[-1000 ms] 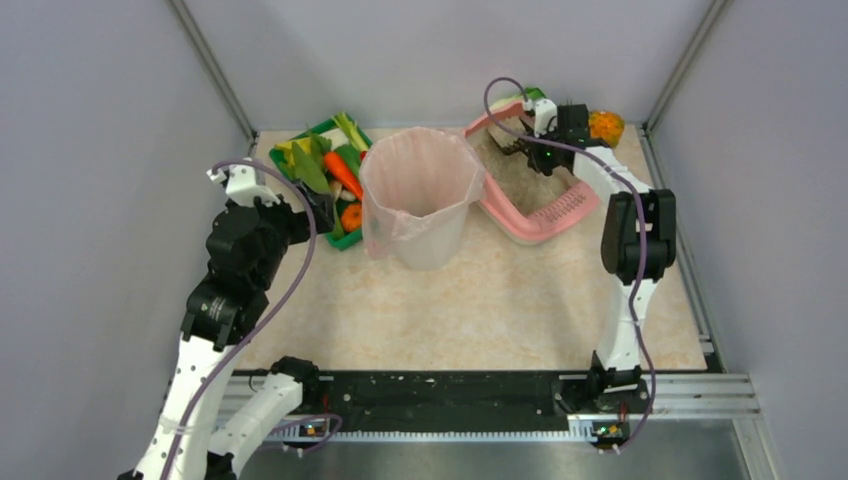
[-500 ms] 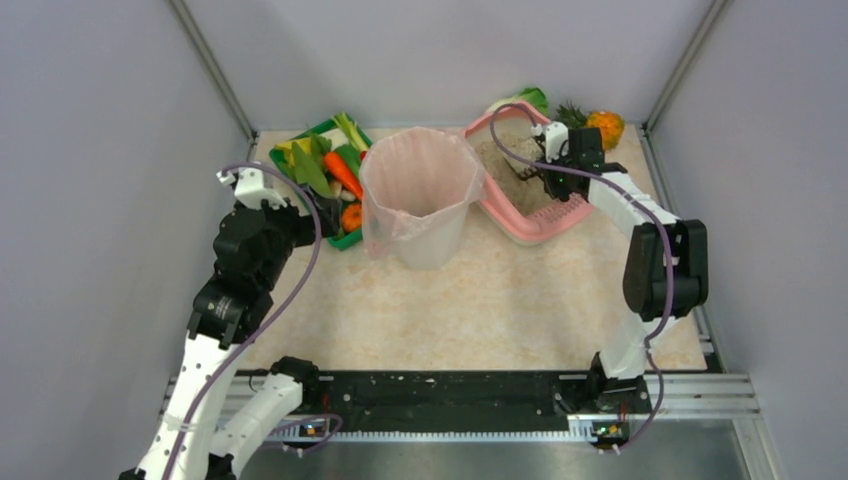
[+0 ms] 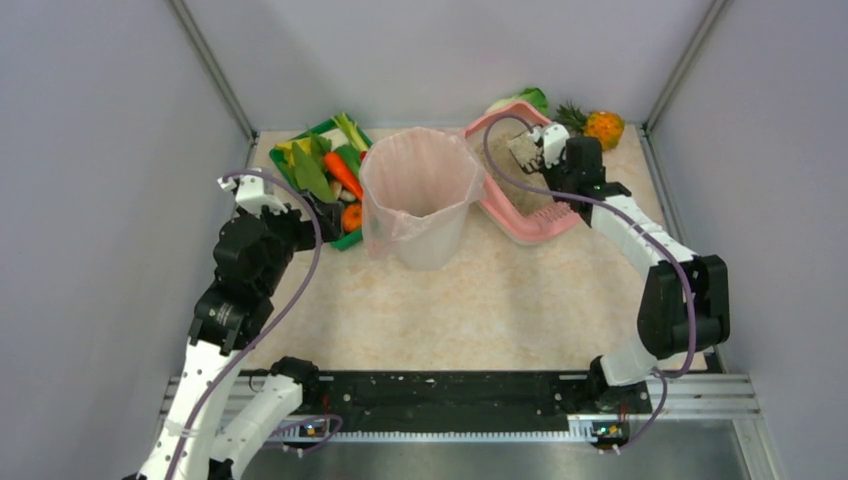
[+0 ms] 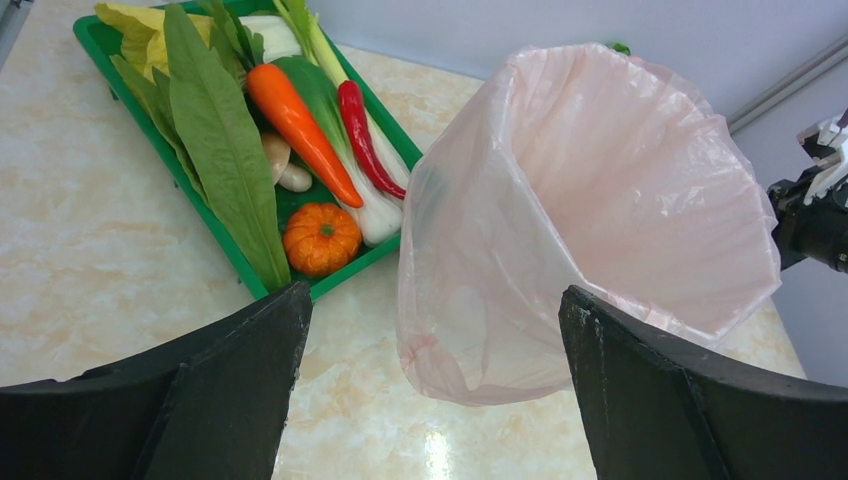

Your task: Clean the litter box

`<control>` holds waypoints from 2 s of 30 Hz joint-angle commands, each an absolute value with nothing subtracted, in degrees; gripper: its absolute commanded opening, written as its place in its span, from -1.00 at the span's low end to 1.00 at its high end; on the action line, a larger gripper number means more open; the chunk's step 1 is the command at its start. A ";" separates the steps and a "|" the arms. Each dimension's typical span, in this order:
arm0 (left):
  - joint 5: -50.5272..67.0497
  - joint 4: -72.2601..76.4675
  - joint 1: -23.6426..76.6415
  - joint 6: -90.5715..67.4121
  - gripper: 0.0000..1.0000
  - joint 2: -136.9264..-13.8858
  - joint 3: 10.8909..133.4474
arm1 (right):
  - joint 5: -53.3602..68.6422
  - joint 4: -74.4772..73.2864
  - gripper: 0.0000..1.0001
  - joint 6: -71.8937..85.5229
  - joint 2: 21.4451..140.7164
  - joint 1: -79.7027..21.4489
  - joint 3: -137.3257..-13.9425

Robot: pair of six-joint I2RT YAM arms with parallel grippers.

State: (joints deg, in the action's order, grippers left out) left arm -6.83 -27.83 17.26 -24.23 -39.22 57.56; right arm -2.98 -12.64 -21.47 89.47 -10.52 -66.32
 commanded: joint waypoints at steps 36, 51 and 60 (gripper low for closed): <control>-5.85 -24.74 17.31 -23.56 0.98 -38.52 57.27 | -3.64 -19.35 -1.00 -9.24 88.77 -11.07 -70.44; -7.03 -26.53 17.31 -21.02 0.98 -37.28 57.57 | 0.63 -21.69 -1.00 -7.14 87.70 -11.31 -70.59; -7.62 -26.39 17.30 -20.46 0.98 -36.59 57.26 | 6.98 -19.61 -1.00 -1.05 86.30 -7.34 -69.33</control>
State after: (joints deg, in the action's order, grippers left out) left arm -6.92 -27.51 17.26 -21.65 -36.86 56.36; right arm 4.91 -21.17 -3.62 89.19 -10.17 -70.17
